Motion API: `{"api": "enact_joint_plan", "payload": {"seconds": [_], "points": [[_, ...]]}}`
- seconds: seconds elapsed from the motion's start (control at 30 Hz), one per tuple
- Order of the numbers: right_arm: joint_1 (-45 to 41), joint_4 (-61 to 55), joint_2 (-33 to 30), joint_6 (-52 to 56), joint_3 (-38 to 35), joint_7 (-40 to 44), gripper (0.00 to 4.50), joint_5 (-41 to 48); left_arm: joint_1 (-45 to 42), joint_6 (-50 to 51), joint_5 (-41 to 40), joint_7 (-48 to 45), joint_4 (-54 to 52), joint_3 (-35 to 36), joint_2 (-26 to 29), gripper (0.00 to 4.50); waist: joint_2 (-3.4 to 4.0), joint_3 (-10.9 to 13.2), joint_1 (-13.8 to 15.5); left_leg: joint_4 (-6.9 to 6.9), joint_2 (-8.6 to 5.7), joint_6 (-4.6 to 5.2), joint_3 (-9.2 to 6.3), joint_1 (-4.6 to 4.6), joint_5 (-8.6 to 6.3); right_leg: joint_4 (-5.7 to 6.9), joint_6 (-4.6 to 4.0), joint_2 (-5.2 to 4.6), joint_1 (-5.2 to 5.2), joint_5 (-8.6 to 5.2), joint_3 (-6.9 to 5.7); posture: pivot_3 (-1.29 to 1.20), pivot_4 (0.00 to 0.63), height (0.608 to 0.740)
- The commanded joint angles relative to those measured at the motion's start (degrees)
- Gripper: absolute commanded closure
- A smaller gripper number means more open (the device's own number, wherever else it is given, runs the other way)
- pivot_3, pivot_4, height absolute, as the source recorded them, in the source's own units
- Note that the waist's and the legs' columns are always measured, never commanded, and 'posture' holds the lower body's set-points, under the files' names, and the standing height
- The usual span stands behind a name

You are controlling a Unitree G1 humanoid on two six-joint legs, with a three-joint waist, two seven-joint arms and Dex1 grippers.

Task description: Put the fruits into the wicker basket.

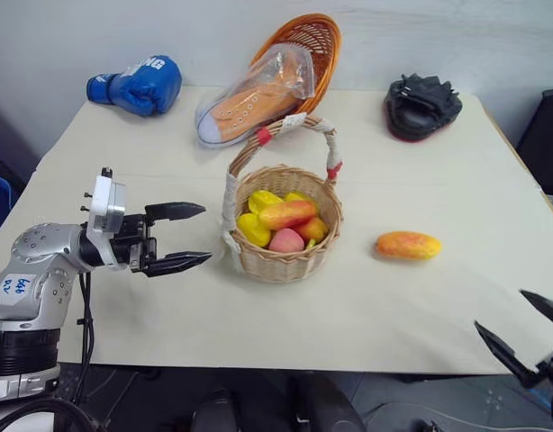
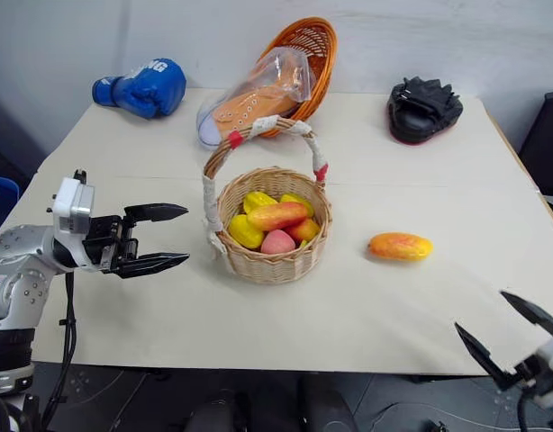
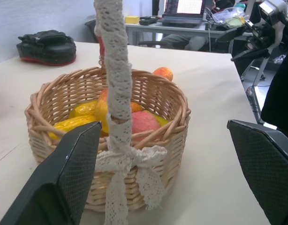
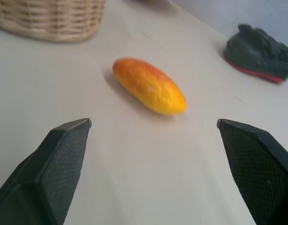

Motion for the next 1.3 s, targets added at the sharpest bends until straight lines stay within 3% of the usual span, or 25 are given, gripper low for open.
{"api": "enact_joint_plan", "payload": {"seconds": [0.03,0.27,0.37,0.53,0.8,1.03,1.3], "points": [[2.3,3.6,0.2,-5.9,-0.8,0.0,0.05,-0.4,-0.4,-1.1,0.1,-0.3,-0.2,0.9,0.8,0.0,0.04,0.0,-0.2,0.0,0.0,-0.01,-0.02,0.0,0.0,0.01,-0.01,0.0,0.0,-0.01,0.0,0.0,0.15,0.74],[-5.4,-3.4,-9.5,4.9,6.4,-2.7,0.05,1.9,-0.7,-1.7,0.2,-0.8,0.4,0.6,0.7,0.0,0.11,0.0,-1.1,0.06,0.01,-0.2,0.08,0.04,0.07,0.07,-0.01,-0.02,-0.01,0.0,0.13,0.0,0.15,0.74],[-14.2,-6.7,-21.0,19.5,12.9,-3.8,0.05,0.7,-0.9,-1.9,0.2,-0.7,0.5,0.4,0.4,0.0,0.15,0.1,-0.6,0.05,0.01,-0.26,-0.02,0.0,0.09,0.09,-0.01,0.02,-0.08,-0.01,0.08,0.0,0.15,0.74],[-28.7,-3.2,-31.0,31.9,25.2,-4.3,0.05,-4.1,-1.5,-2.1,0.2,-0.4,0.5,-0.4,-0.3,0.0,0.15,0.1,-0.1,0.1,0.03,-0.27,-0.05,-0.16,0.08,0.04,0.02,0.03,-0.19,-0.03,0.06,0.0,0.15,0.74],[-49.4,15.7,-30.5,33.5,41.7,3.1,0.05,-11.0,-2.4,-1.6,-0.2,-0.3,0.2,-1.2,-0.5,0.0,0.18,0.1,0.9,0.26,-0.01,-0.17,0.06,-0.3,0.03,-0.05,0.14,-0.02,-0.28,-0.08,0.09,0.0,0.15,0.74],[-54.9,27.6,-27.9,28.2,45.4,4.6,0.05,-14.9,-1.9,-1.1,-0.9,0.1,-1.2,-0.8,-0.2,0.0,0.2,0.1,0.9,0.31,0.0,-0.18,0.09,-0.34,0.03,-0.03,0.15,-0.03,-0.32,-0.09,0.1,0.0,0.15,0.74],[-55.8,33.5,-26.2,20.0,45.4,3.4,1.66,-17.6,-1.7,-1.1,-0.9,-0.1,-1.4,-1.1,-0.8,0.0,0.32,0.2,0.6,0.39,0.0,-0.19,0.12,-0.33,0.04,0.06,0.16,-0.02,-0.32,-0.08,0.13,0.0,0.15,0.74]]}}
